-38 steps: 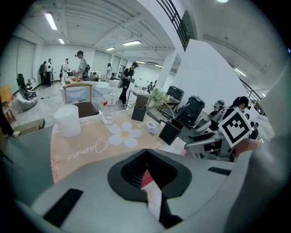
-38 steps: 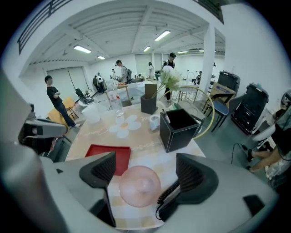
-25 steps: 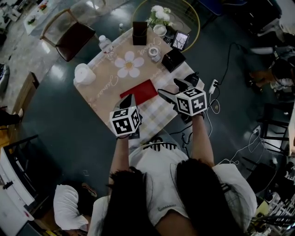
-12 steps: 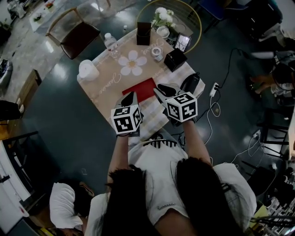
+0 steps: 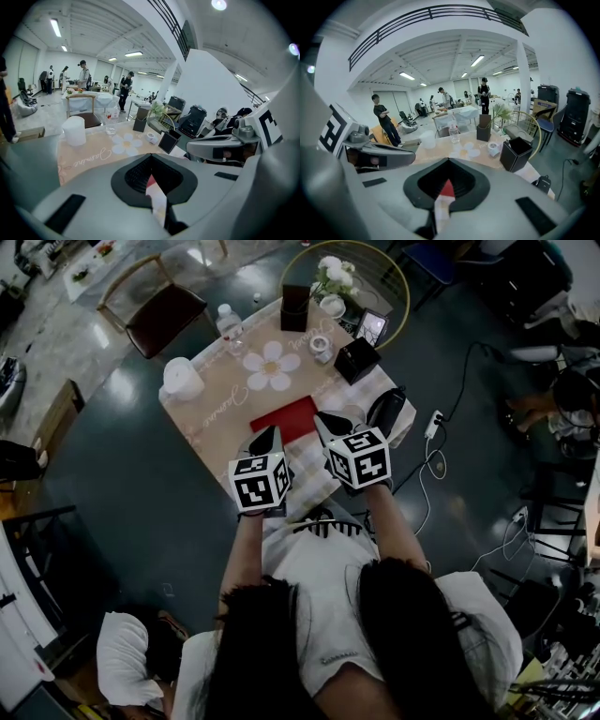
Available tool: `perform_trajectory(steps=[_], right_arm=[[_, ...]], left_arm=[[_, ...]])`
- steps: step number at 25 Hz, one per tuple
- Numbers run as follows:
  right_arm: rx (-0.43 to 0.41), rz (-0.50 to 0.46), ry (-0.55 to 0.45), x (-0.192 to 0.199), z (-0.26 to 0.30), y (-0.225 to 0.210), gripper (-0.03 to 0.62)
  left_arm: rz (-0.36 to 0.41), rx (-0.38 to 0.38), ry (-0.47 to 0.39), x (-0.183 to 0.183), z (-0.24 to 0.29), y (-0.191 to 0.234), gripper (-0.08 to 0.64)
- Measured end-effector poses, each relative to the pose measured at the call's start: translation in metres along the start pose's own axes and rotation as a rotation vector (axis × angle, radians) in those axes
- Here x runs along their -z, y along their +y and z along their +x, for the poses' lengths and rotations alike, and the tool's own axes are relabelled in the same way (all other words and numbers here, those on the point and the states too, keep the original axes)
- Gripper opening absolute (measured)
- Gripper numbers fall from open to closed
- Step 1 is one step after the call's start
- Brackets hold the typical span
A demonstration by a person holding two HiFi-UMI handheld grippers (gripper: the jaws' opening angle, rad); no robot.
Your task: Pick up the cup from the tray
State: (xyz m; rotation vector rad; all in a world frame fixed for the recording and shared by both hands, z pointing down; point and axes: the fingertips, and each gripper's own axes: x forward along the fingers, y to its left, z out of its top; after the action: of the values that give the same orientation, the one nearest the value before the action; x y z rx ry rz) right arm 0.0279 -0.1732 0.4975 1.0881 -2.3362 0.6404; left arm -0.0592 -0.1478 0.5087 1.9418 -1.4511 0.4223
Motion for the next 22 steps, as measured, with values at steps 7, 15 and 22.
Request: perform_trajectory(steps=[7, 15, 22], right_arm=[[0.020, -0.034, 0.065, 0.021, 0.001, 0.005, 0.006], [0.013, -0.026, 0.071, 0.028, -0.001, 0.006, 0.006], [0.014, -0.047, 0.078, 0.029, 0.000, 0.010, 0.006]], left_arm=[[0.000, 0.007, 0.016, 0.012, -0.002, -0.005, 0.005], [0.009, 0.004, 0.018, 0.017, -0.004, -0.008, 0.005], [0.007, 0.001, 0.015, 0.019, -0.009, -0.007, 0.004]])
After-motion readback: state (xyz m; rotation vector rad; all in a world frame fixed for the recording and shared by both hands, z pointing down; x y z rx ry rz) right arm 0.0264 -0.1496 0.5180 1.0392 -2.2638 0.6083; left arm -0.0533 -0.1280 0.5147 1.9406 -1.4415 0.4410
